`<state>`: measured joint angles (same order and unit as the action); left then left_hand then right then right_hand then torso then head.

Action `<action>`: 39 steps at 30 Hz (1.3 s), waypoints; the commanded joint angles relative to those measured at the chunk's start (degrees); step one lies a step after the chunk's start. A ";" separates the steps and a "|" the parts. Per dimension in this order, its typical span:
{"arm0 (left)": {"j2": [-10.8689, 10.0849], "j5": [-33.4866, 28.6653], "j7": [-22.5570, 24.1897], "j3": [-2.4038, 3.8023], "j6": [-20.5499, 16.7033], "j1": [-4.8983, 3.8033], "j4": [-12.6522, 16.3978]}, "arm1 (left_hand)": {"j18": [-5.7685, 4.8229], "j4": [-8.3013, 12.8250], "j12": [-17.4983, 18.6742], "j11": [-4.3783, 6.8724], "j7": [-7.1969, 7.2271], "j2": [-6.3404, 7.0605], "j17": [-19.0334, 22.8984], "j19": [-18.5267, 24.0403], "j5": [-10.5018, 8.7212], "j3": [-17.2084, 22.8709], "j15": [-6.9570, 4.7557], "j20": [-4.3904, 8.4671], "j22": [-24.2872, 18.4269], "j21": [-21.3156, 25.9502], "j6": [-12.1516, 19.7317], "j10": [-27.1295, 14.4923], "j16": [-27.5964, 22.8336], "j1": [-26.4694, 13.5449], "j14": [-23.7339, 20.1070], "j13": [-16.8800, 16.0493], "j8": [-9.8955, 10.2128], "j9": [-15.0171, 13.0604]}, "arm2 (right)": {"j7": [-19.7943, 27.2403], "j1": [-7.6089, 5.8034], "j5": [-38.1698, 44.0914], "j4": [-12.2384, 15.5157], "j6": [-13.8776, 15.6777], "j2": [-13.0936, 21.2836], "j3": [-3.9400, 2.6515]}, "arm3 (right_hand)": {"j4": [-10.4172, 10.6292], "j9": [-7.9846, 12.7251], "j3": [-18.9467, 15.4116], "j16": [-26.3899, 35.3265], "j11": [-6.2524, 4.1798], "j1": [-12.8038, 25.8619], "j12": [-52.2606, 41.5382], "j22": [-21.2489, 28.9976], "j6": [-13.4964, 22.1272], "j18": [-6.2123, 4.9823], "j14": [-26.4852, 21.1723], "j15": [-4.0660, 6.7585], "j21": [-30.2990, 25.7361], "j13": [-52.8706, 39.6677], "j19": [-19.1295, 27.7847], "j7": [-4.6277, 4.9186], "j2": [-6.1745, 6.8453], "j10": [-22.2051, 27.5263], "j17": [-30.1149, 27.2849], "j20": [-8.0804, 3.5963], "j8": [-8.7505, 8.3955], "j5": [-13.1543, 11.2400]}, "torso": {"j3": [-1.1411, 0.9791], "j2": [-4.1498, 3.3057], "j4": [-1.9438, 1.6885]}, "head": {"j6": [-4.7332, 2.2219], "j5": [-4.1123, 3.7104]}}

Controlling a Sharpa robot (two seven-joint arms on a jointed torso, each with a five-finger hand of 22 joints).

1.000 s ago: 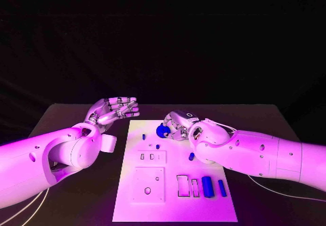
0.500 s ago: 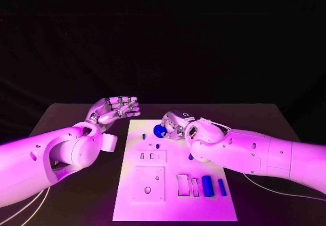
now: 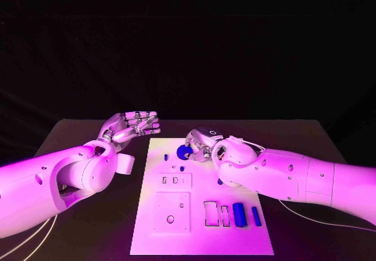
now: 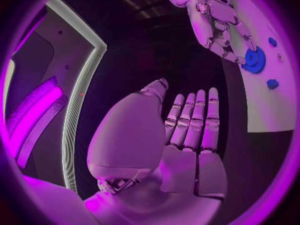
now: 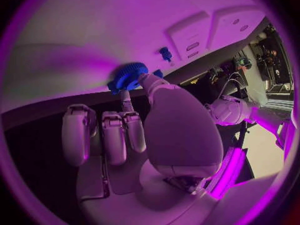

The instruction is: Assemble the parts on the task board

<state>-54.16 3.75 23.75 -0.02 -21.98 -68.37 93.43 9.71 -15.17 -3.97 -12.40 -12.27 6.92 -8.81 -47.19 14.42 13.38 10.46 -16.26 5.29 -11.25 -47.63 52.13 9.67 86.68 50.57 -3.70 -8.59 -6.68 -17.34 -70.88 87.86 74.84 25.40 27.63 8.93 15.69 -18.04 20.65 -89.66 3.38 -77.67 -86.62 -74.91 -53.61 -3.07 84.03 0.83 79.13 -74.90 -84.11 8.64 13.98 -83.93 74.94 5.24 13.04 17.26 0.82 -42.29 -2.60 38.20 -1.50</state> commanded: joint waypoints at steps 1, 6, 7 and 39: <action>0.13 0.27 0.28 0.05 0.97 -0.07 0.00 | 0.49 0.08 0.30 -0.13 -2.88 0.09 -0.05 0.40 -0.12 0.39 0.00 -0.10 -0.08 0.20 0.28 -0.17 -0.32 0.19 -0.43 0.08 0.19 0.05 | 0.76 0.09 -0.31 -0.22 -0.79 -0.08 0.03 | 0.27 0.52 -1.01 -0.18 0.85 0.66 0.95 -6.27 2.04 0.29 5.82 -0.81 -0.39 -9.90 -0.20 0.44 0.40 -1.81 14.37 0.47 -1.41 -2.64 | 0.00 -0.01 -0.01 | -0.05 -0.01; 0.12 0.28 0.27 0.05 0.96 -0.07 -0.04 | 0.49 0.08 0.30 -0.13 -2.88 0.09 -0.05 0.40 -0.12 0.39 0.00 -0.10 -0.08 0.20 0.28 -0.17 -0.32 0.19 -0.43 0.08 0.19 0.05 | 0.98 0.10 -0.96 -0.16 -0.75 0.12 0.03 | 0.76 1.37 -6.10 -0.25 1.81 1.03 1.75 -6.22 4.13 0.22 5.88 -1.71 -0.70 -9.08 -0.14 1.42 -0.60 -0.98 14.66 1.36 -3.80 -4.54 | -0.02 -0.04 -0.01 | -0.09 -0.02; 0.11 0.28 0.27 0.05 0.95 -0.07 -0.04 | 0.49 0.08 0.30 -0.13 -2.88 0.09 -0.05 0.40 -0.12 0.39 0.00 -0.10 -0.08 0.20 0.28 -0.17 -0.32 0.19 -0.43 0.08 0.19 0.05 | 1.03 0.10 -1.08 -0.08 -0.76 0.21 0.04 | 0.80 1.38 -6.61 -0.25 1.82 1.08 1.71 -6.24 3.95 0.22 5.88 -1.73 -0.70 -9.13 -0.15 1.42 -0.80 -1.02 14.66 1.40 -3.83 -4.47 | -0.03 -0.03 -0.04 | -0.07 0.03; -0.03 0.30 -0.08 0.05 0.41 -0.07 -0.08 | 0.46 0.12 0.32 -0.20 -2.96 0.10 -0.10 0.51 -0.13 0.52 0.04 -0.12 -0.13 0.24 0.62 -0.36 -0.42 0.14 -0.48 0.09 0.32 0.14 | 2.17 0.14 -5.98 0.90 -3.33 2.32 0.09 | 1.00 1.26 -8.36 -0.34 1.23 4.94 0.83 -6.91 1.23 0.36 5.97 -1.30 -0.09 -10.21 -0.57 0.72 -3.52 -1.97 15.06 1.13 -3.50 -2.47 | -0.04 0.01 -0.02 | 0.14 0.19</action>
<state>-54.24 3.78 23.44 -0.02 -22.01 -68.37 93.28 9.71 -15.01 -3.98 -12.39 -11.95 6.92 -8.84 -46.98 14.42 13.54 10.46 -16.46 5.24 -11.25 -47.31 52.13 9.45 86.68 50.57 -3.70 -8.59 -6.63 -15.55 -70.83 82.07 75.59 22.77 29.82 8.96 16.68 -16.72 12.51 -89.66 4.85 -73.28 -85.51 -74.93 -52.30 -3.06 84.04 -0.42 78.65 -74.94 -84.01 9.53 10.25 -83.96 74.91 6.17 9.30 14.54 0.77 -42.30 -2.60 38.39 -1.33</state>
